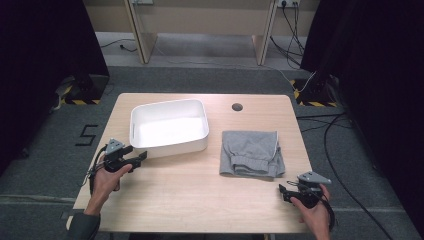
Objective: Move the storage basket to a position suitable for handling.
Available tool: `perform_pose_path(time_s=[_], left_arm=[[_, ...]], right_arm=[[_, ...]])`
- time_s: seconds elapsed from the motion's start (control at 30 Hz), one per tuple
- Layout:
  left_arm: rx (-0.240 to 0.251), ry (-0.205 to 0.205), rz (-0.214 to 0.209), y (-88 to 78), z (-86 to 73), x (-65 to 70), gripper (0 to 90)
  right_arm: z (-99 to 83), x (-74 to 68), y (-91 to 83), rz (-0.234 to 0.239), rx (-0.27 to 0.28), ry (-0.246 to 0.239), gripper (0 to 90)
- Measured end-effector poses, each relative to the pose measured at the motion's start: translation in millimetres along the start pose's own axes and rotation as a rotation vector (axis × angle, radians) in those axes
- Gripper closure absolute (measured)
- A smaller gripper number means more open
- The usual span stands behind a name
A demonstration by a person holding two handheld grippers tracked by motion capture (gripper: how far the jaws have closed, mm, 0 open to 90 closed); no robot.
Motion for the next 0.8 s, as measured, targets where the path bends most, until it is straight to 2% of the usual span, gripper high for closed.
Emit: perform_pose_path(time_s=[0.27, 0.37, 0.43, 0.47, 0.5, 0.53, 0.63, 0.73, 0.77, 0.8], left_arm=[[-0.005, 0.015, -0.002, 13.5, 8.2, -0.4, 31.1], [-0.003, 0.000, -0.011, 16.9, 9.6, -1.5, 31.6], [-0.003, 0.001, -0.003, 17.1, 9.9, -1.3, 32.0], [0.004, -0.020, 0.003, 15.9, 8.9, 0.5, 32.7], [0.004, -0.020, 0.003, 15.9, 8.9, 0.5, 32.5], [0.003, -0.025, 0.004, 14.4, 8.3, 2.5, 32.5], [0.007, -0.002, 0.019, 6.7, 7.6, 11.2, 31.1], [0.013, -0.008, 0.027, -3.2, 10.5, 20.4, 28.7], [0.019, -0.001, 0.027, -7.2, 12.7, 24.8, 28.7], [0.026, 0.015, 0.012, -14.2, 17.4, 35.2, 28.7]], right_arm=[[0.3, 0.3, 0.2, 0.001, -0.001, 0.004, 16.9], [0.3, 0.4, 0.2, 0.000, -0.002, 0.004, 16.9], [0.3, 0.2, 0.2, 0.000, -0.004, 0.009, 16.8], [0.3, 0.4, 0.3, -0.001, -0.004, 0.006, 16.8], [0.3, 0.4, 0.3, -0.001, -0.004, 0.006, 16.8], [0.3, 0.5, 0.3, -0.001, -0.003, 0.005, 16.8], [0.2, 0.4, 0.2, -0.001, -0.004, 0.008, 16.8], [0.4, 0.8, 0.3, -0.002, -0.002, 0.001, 16.8], [0.3, 0.5, 0.3, -0.001, -0.003, 0.005, 16.7], [0.3, 0.5, 0.3, -0.001, -0.003, 0.005, 16.8]])
Point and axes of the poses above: each handheld gripper's, and its own axes: y roughly forward along the jaws, z roughly out of its top, x roughly to its right, the point moved 6 cm from there along y, roughly forward along the jaws, and after that the axes turned 6 degrees about x, right-handed, at the moved point
